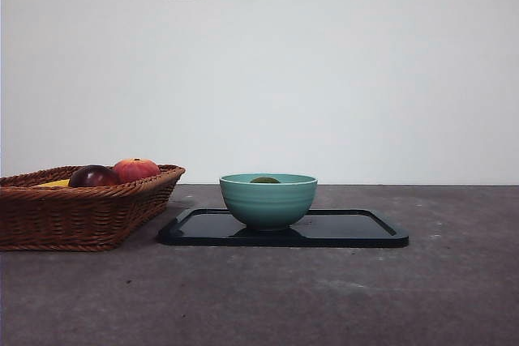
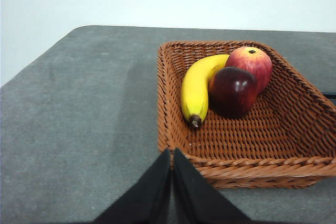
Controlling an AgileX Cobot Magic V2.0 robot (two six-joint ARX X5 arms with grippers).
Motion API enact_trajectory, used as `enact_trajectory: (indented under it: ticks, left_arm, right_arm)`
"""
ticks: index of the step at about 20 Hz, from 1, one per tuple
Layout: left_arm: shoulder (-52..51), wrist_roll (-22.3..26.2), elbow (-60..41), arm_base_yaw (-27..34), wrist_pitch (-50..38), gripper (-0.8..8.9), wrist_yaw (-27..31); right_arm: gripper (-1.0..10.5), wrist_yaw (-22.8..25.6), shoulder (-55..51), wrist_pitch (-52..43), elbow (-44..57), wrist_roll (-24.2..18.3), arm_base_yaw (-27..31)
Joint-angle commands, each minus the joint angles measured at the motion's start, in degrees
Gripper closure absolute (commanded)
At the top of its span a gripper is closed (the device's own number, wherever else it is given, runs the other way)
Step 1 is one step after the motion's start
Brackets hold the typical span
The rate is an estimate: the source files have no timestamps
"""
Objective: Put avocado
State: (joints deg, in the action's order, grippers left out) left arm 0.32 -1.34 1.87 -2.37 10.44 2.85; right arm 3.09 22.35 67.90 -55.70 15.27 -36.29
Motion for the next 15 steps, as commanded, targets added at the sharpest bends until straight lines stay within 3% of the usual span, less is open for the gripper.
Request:
enact_trajectory:
  ticks: [1,4,6,11,15]
  left_arm:
    - [-0.1,0.6,-1.2,0.1,0.3,8.07,0.2]
    - [-0.1,0.6,-1.2,0.1,0.3,8.07,0.2]
    - [-0.1,0.6,-1.2,0.1,0.3,8.07,0.2]
    - [-0.1,0.6,-1.2,0.1,0.3,8.07,0.2]
    - [-0.1,0.6,-1.2,0.1,0.3,8.07,0.2]
  right_arm:
    - [9.3,0.0,0.2,-0.6,-0.5,0.5,-0.4]
    - [9.3,1.5,0.1,-0.8,-0.5,-3.1,1.0]
    - [9.3,1.9,-0.9,-4.9,0.1,-5.4,6.1]
    - [9.3,1.1,-6.0,-39.0,15.9,-12.2,22.7]
    - [9.3,-0.1,-11.0,-54.0,33.1,-13.4,31.6]
